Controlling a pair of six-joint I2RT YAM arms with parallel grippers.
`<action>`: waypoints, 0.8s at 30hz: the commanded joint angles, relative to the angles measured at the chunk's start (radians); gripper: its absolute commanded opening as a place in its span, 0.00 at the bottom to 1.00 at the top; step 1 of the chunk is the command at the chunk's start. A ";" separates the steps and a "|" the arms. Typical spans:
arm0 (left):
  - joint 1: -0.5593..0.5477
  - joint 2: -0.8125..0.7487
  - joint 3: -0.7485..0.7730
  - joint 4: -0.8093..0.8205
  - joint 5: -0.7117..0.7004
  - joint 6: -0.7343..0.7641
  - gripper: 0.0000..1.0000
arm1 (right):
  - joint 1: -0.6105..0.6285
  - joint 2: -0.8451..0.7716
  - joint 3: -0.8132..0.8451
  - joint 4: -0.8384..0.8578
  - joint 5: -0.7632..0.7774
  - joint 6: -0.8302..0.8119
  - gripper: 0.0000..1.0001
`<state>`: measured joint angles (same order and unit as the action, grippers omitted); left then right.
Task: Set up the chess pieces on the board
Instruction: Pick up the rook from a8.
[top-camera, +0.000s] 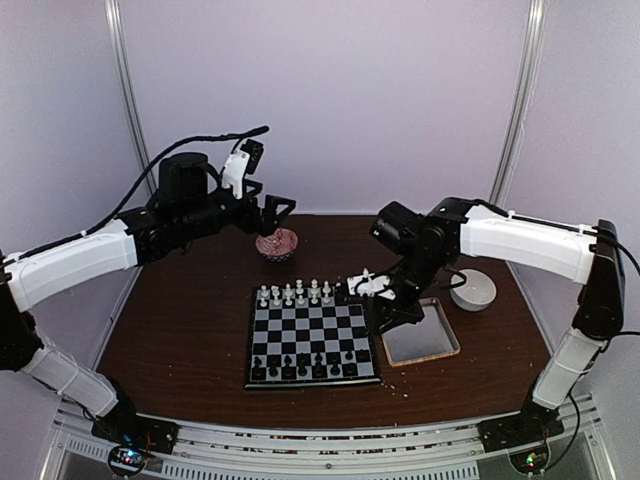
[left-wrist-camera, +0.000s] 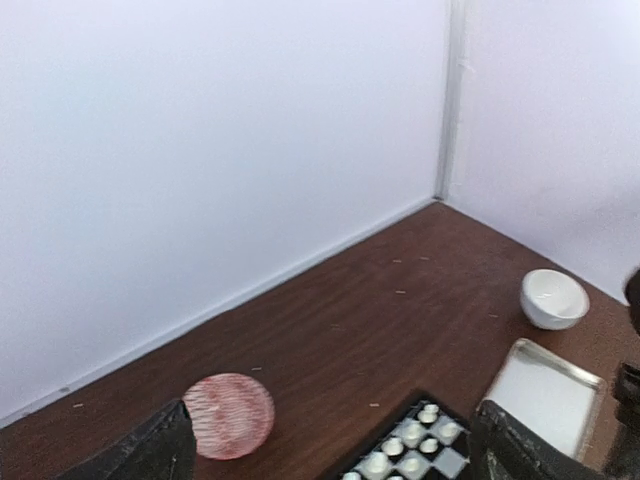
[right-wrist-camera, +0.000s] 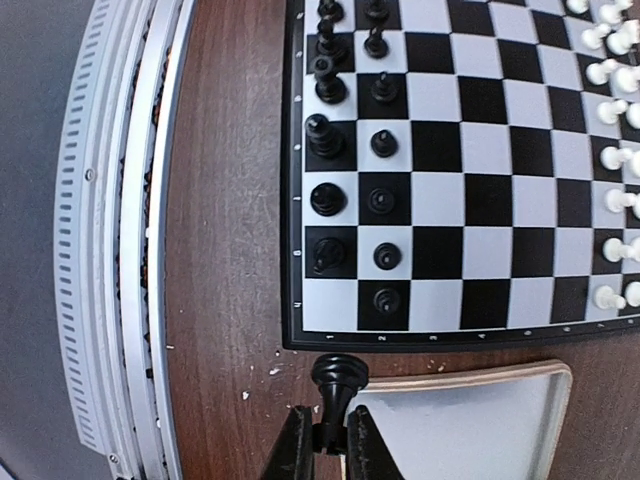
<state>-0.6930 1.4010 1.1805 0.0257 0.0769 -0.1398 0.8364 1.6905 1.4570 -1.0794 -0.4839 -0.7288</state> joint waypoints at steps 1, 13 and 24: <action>0.013 -0.083 -0.049 -0.091 -0.433 0.158 0.98 | 0.069 0.090 0.064 -0.124 0.077 -0.015 0.07; 0.043 -0.179 -0.156 -0.027 -0.536 0.164 0.98 | 0.145 0.277 0.186 -0.241 0.163 -0.020 0.07; 0.043 -0.196 -0.156 -0.035 -0.523 0.144 0.98 | 0.156 0.352 0.250 -0.298 0.197 -0.001 0.07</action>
<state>-0.6548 1.2217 1.0199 -0.0315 -0.4389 0.0128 0.9825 2.0159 1.6684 -1.3354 -0.3191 -0.7338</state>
